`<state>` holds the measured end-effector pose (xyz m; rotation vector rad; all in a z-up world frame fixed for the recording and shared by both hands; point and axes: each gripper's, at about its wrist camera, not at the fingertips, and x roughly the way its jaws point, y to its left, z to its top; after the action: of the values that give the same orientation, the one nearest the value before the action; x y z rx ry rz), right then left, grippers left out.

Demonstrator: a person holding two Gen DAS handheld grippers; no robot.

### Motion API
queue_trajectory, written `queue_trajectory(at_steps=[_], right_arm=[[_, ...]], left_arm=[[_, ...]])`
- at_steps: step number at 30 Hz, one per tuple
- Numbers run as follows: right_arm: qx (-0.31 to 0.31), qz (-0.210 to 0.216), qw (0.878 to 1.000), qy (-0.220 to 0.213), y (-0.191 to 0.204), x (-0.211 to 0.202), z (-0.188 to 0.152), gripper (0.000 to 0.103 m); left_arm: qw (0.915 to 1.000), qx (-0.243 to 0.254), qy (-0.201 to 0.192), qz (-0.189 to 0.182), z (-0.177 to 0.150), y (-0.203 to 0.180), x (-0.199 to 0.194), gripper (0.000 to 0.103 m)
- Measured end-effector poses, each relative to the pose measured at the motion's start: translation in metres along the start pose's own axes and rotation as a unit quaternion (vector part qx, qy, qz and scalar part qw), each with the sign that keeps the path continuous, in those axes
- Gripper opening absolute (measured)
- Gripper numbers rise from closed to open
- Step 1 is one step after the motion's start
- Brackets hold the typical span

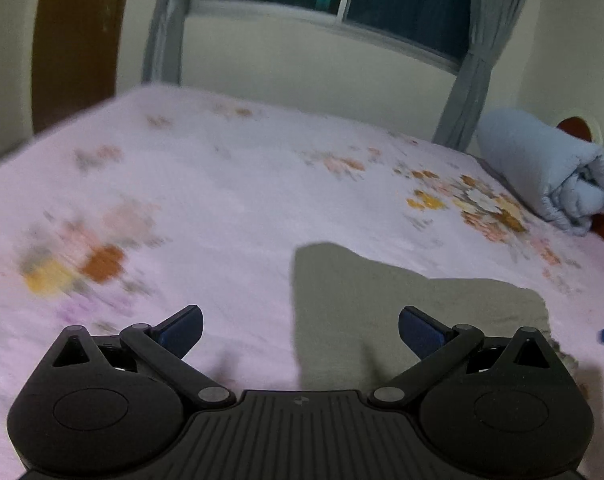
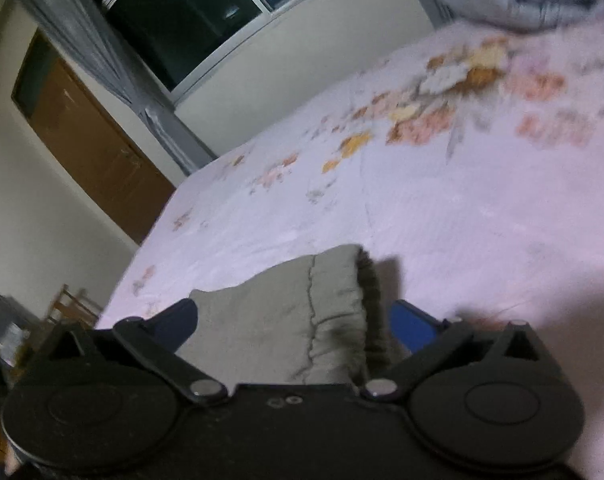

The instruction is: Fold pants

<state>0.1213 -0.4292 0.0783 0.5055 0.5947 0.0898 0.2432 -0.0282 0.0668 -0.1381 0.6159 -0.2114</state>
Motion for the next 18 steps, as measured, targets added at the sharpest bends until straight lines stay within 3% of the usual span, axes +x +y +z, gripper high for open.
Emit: queue_trajectory(at_steps=[8,18], right_arm=[[-0.116,-0.114,0.985,-0.059,0.042,-0.063,-0.022,0.097],[-0.172,-0.119,0.975,-0.072,0.095,-0.127,-0.052,0.097]], left_arm=[[0.9967,0.028,-0.036,0.066,-0.004,0.000,-0.084,0.103],[0.9959,0.049,-0.065,0.041,-0.026,-0.015,-0.172,0.103]])
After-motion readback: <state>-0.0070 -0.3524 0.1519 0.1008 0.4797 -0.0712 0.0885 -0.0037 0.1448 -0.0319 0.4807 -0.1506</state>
